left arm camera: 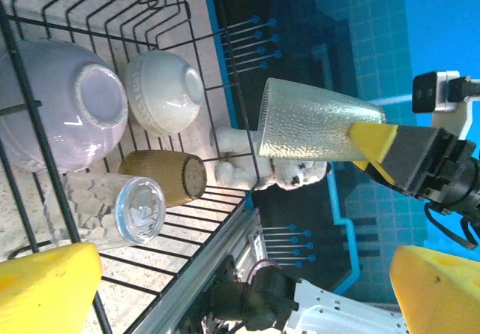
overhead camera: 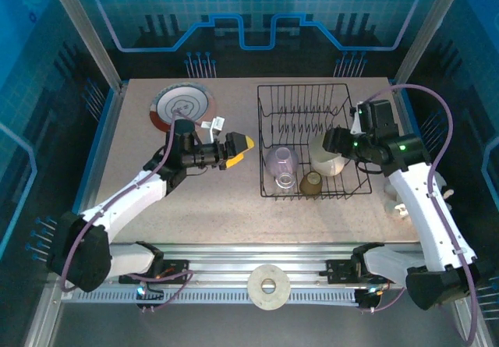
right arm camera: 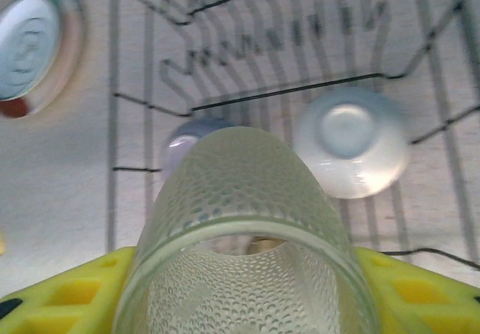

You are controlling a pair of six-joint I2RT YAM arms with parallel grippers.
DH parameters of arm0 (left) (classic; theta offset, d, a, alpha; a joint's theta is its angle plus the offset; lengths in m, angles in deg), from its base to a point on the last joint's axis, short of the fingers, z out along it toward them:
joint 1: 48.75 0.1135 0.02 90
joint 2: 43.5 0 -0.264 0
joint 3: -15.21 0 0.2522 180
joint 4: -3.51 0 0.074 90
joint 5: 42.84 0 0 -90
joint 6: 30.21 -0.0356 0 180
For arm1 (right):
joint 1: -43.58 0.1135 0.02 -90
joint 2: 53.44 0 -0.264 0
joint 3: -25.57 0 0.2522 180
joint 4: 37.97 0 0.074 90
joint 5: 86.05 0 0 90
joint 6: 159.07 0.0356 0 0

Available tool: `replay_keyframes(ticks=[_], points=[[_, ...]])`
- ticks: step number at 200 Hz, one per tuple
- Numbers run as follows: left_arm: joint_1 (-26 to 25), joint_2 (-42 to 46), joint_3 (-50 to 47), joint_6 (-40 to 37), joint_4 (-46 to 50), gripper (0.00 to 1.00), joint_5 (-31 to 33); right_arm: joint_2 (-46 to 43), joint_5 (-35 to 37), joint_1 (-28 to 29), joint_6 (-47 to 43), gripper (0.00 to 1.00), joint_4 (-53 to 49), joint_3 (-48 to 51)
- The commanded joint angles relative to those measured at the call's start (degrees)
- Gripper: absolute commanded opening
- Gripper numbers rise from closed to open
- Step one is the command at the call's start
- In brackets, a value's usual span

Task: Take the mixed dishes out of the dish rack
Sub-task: Pick up the cup from the dish rack, then place the cup at the top-center of the table.

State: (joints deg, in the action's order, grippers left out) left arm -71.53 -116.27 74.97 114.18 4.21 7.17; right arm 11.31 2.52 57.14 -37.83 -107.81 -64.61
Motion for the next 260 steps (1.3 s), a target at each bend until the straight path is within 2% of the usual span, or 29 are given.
replay_keyframes(ticks=[1, 40, 78, 101, 188, 212, 237, 260], points=[[-0.50, -2.27, 0.26, 2.52, -8.08, 0.99, -4.30, 1.05, -13.66, 0.88, 3.47, 0.32, 2.45, -1.93], [-0.62, -6.83, 0.80, 7.49, -17.51, 0.99, -7.60, 1.74, -26.18, 0.89, 8.38, 0.30, 9.60, 0.42], [-1.87, -10.95, 0.77, 13.41, -27.51, 0.97, -9.81, 2.63, -33.40, 0.86, 12.85, 0.30, 16.43, 3.32], [-2.84, -12.90, 0.79, 18.40, -36.15, 0.93, -10.65, 3.66, -35.23, 1.05, 13.90, 0.28, 18.03, 4.24], [-4.06, -15.12, -1.03, 33.56, -57.96, 0.79, -9.07, 5.78, -38.31, 0.96, 17.19, 0.28, 25.31, 8.01], [-4.20, -14.89, -1.43, 35.69, -60.00, 0.72, -8.20, 6.39, -38.90, 0.95, 17.61, 0.28, 26.45, 8.47], [-4.28, -13.64, -1.92, 36.66, -60.47, 0.60, -7.76, 6.70, -40.12, 0.97, 18.75, 0.27, 29.06, 9.69], [-4.28, -12.18, -2.22, 35.97, -58.39, 0.38, -7.08, 6.84, -41.69, 1.03, 20.51, 0.26, 32.41, 10.97]])
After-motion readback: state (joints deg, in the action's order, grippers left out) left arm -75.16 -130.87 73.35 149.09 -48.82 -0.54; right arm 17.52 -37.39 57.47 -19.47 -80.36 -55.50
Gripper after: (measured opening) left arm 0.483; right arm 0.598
